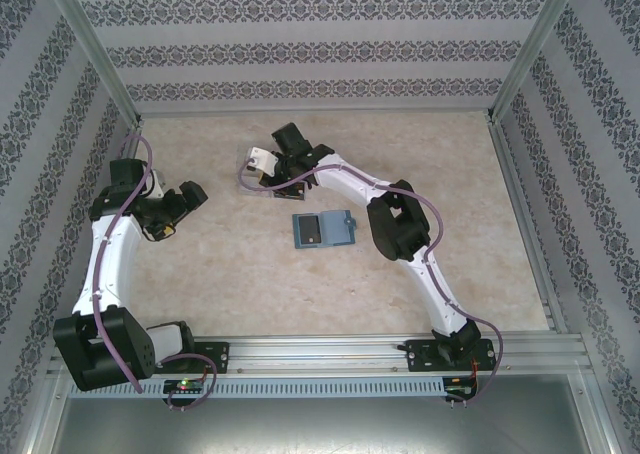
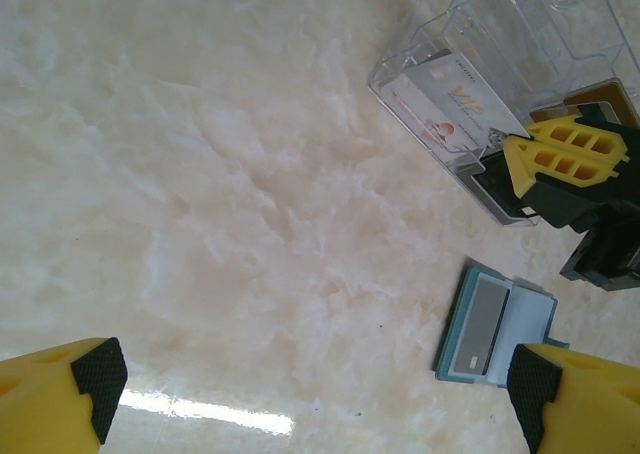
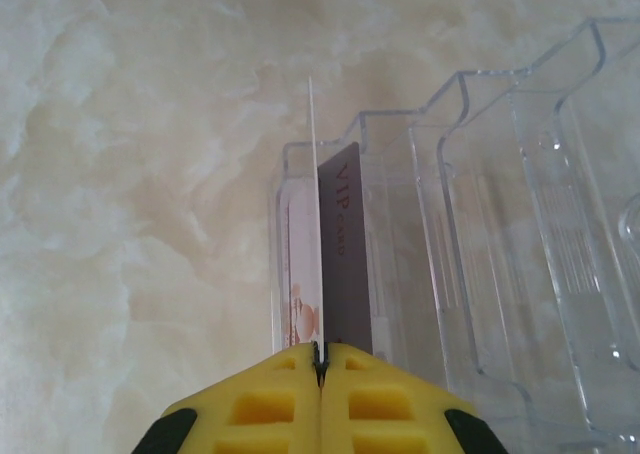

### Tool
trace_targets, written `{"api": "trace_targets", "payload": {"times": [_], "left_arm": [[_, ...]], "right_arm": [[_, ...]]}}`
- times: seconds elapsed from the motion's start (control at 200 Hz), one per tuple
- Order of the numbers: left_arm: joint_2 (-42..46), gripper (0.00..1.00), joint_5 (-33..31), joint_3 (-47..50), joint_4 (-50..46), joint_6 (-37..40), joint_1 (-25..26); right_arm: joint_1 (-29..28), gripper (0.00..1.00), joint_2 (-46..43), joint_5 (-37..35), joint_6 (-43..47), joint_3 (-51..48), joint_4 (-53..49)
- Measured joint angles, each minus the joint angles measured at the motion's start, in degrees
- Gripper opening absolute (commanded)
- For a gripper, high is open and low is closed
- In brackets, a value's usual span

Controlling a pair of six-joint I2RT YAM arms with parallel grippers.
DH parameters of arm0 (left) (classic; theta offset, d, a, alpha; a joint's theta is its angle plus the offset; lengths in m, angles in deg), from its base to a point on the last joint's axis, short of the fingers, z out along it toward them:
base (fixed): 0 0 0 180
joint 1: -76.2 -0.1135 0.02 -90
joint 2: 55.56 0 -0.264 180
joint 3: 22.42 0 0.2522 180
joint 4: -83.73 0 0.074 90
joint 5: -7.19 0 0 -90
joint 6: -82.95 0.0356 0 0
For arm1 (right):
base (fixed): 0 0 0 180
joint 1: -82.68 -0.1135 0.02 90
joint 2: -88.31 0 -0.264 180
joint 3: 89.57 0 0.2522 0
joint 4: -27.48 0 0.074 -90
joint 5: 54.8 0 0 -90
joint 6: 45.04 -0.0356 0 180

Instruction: Take the credit cards out of the card holder

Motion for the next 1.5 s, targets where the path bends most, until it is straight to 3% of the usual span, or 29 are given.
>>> {"api": "trace_targets", "payload": {"times": [0.215, 0.485, 0.724, 0.844, 1.164, 1.339, 1.504], "left_arm": [[0.0, 1.00, 0.3, 0.0, 0.0, 0.0, 0.0], [0.0, 1.00, 0.8, 0.6, 0.0, 0.0, 0.0], [-0.3, 1.00, 3.0, 0.8, 0.0, 0.3, 0.0], [-0.5, 1.00, 3.9, 1.2, 0.0, 0.4, 0.0], [-0.7, 1.00, 6.8, 3.8, 1.7, -1.3, 2.4], [-1.9, 1.00, 5.6, 3.8, 4.1, -4.4, 9.2], [-5.4, 1.00, 1.7, 3.3, 7.1, -8.9, 19.4]], "right_arm": [[0.4, 0.25, 0.1, -0.5, 0.1, 0.0, -0.2], [0.4, 0.34, -0.9, -0.3, -2.9, -1.1, -0.1], [0.3, 0.57, -14.6, -0.5, -14.7, -14.1, 2.5], [0.3, 0.63, -24.6, -2.4, -22.6, -23.6, 5.6], [0.8, 0.65, -42.3, -6.5, -40.2, -47.2, 6.3], [3.1, 0.60, -43.8, -5.3, -51.6, -55.1, 6.8], [5.3, 0.53, -42.8, -1.3, -60.4, -59.5, 8.9]]}}
